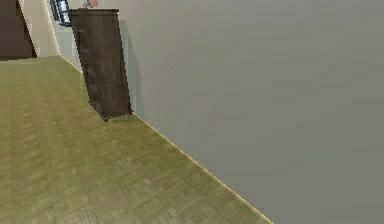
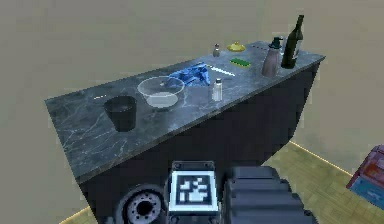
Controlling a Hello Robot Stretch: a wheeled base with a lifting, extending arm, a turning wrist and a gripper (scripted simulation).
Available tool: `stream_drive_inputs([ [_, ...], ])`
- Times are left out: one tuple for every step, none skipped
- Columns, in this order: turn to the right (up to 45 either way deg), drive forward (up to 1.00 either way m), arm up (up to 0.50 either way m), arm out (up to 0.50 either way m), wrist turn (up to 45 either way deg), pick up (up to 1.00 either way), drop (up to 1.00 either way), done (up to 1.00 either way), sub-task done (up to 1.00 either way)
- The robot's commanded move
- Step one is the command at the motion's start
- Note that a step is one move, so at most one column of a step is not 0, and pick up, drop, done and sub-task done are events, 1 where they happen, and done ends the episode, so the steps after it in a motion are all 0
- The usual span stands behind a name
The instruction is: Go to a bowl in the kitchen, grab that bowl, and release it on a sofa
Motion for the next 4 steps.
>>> stream_drive_inputs([
  [0.0, 0.00, 0.00, 0.48, 0.0, 0.00, 0.00, 0.00, 0.00],
  [0.0, 0.00, 0.00, 0.00, 45.0, 0.00, 0.00, 0.00, 0.00],
  [0.0, 0.00, 0.00, 0.00, 45.0, 0.00, 0.00, 0.00, 0.00],
  [0.0, 0.00, 0.00, 0.00, 45.0, 0.00, 0.00, 0.00, 0.00],
])
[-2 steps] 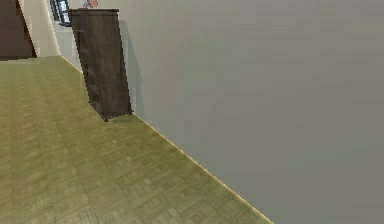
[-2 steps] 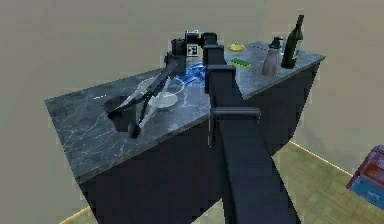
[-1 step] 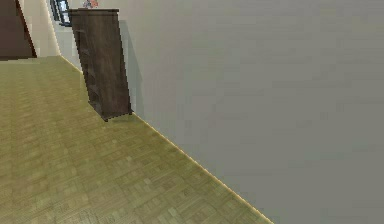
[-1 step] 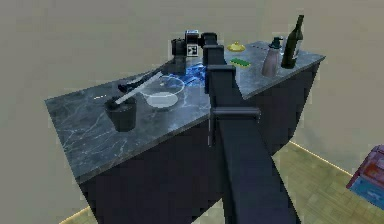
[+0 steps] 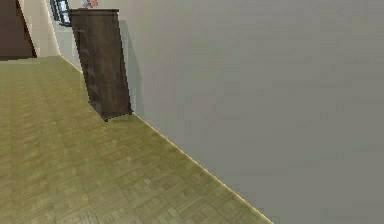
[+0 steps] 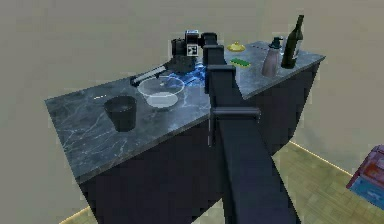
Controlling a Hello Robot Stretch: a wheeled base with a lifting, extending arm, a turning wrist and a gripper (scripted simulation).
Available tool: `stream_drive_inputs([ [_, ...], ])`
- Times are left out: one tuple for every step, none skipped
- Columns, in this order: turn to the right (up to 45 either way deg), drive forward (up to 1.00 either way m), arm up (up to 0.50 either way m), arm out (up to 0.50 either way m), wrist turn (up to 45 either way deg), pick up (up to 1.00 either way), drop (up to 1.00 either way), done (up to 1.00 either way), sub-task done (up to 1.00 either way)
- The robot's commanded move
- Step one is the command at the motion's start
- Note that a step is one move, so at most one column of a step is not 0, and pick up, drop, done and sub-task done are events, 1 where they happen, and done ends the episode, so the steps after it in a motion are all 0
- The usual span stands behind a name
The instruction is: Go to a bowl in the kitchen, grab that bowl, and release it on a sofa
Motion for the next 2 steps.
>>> stream_drive_inputs([
  [0.0, 0.00, 0.00, 0.00, 21.0, 0.00, 0.00, 0.00, 0.00],
  [0.0, 0.00, -0.08, 0.00, 0.0, 0.00, 0.00, 0.00, 0.00],
])
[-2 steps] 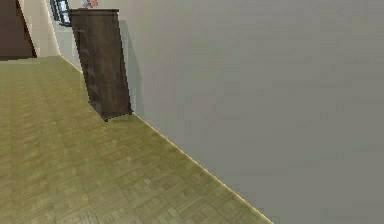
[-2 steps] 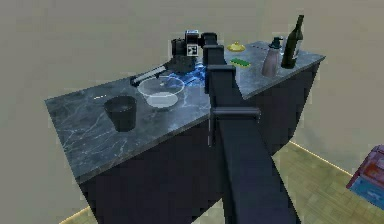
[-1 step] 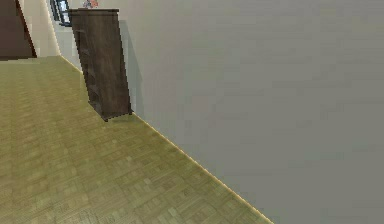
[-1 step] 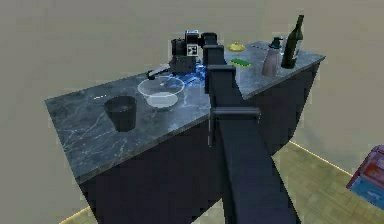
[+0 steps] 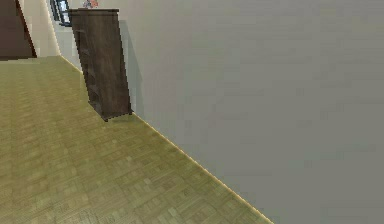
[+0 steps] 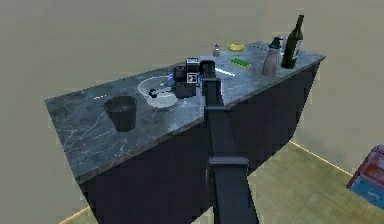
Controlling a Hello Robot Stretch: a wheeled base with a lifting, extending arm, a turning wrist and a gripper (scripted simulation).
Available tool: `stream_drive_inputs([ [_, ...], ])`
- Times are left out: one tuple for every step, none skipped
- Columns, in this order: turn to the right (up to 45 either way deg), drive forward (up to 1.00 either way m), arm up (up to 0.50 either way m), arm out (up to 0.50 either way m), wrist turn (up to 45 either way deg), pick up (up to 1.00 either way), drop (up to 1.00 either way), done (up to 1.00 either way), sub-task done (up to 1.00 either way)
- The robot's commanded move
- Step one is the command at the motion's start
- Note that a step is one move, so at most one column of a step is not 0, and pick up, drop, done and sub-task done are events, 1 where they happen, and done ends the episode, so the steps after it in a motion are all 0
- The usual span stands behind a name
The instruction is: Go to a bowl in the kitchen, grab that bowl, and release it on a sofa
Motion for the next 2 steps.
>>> stream_drive_inputs([
  [0.0, 0.00, 0.00, 0.00, 0.0, 1.00, 0.00, 0.00, 0.00],
  [0.0, 0.00, 0.08, 0.00, 0.0, 0.00, 0.00, 0.00, 0.00],
])
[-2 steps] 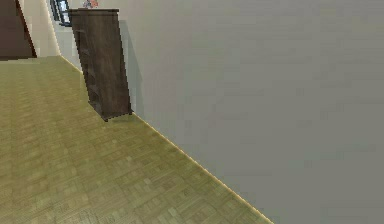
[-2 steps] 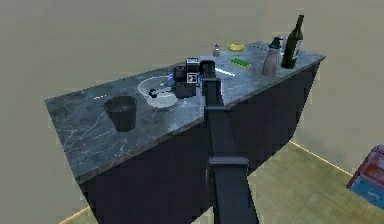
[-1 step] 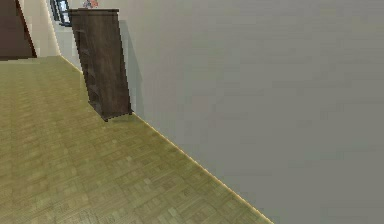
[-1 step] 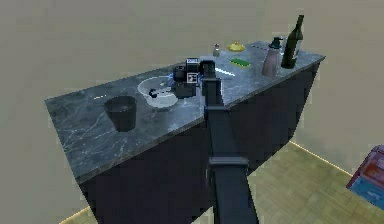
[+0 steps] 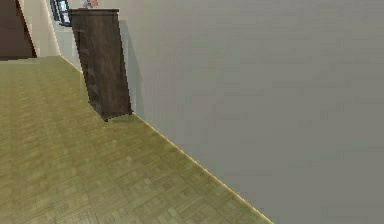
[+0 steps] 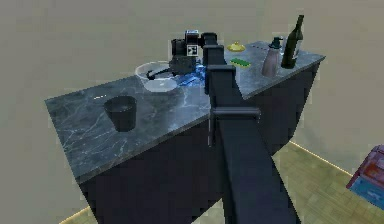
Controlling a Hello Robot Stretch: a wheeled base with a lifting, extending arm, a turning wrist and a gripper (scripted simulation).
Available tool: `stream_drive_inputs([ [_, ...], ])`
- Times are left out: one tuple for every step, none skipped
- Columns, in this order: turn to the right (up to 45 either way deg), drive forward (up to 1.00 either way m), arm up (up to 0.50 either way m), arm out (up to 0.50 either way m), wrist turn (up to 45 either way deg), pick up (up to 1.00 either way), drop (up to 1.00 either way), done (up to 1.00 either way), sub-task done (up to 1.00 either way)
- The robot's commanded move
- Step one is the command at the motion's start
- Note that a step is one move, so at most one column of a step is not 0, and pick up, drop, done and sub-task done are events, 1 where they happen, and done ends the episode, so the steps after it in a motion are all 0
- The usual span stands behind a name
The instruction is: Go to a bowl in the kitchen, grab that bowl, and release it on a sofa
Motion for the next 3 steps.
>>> stream_drive_inputs([
  [0.0, 0.00, 0.00, 0.00, -45.0, 0.00, 0.00, 0.00, 0.00],
  [0.0, 0.00, 0.00, 0.00, -45.0, 0.00, 0.00, 0.00, 0.00],
  [0.0, 0.00, 0.00, 0.00, -15.0, 0.00, 0.00, 0.00, 0.00],
])
